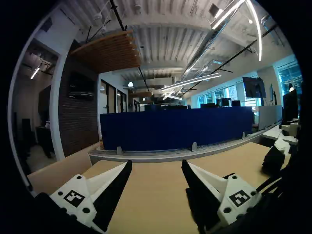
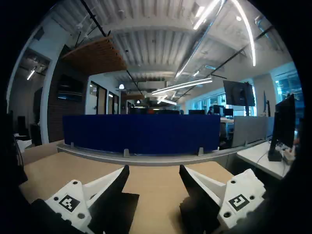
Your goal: Fold towel
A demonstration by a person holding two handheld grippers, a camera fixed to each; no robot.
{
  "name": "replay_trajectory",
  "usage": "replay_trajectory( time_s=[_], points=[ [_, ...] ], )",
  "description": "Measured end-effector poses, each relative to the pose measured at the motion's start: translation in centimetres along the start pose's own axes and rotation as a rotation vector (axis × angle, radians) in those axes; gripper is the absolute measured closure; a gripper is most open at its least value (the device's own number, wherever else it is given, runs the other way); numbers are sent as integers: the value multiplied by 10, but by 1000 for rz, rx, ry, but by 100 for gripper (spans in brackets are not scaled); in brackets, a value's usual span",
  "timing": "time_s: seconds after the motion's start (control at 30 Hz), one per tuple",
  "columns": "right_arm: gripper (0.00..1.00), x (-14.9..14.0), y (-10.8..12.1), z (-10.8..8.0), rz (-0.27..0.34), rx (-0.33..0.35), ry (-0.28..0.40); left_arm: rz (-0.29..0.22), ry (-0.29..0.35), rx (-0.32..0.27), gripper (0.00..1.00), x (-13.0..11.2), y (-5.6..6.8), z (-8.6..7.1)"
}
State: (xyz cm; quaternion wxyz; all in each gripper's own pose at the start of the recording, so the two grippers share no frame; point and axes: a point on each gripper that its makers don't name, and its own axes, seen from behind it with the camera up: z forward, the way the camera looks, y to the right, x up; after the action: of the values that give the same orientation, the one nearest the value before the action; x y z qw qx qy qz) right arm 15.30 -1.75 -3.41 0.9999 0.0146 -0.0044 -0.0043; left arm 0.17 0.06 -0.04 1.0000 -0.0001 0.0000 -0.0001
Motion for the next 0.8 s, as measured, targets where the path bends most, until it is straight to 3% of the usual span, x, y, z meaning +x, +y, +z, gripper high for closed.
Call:
replay_trajectory(
  time_s=[0.1, 0.3, 0.5, 0.8],
  points=[
    [0, 13, -4, -3, -8, 13, -1, -2, 0, -2, 6, 15, 5, -4],
    [0, 19, -12, -6, -14, 50, -31, 1, -35, -18, 6, 18, 10, -4],
    [1, 17, -30, -11, -60, 139, -94, 40, -90, -114, 6, 17, 27, -5],
    [0, 3, -60, -21, -159, 306, -220, 86, -208, -312, 6, -6, 61, -14]
  ],
)
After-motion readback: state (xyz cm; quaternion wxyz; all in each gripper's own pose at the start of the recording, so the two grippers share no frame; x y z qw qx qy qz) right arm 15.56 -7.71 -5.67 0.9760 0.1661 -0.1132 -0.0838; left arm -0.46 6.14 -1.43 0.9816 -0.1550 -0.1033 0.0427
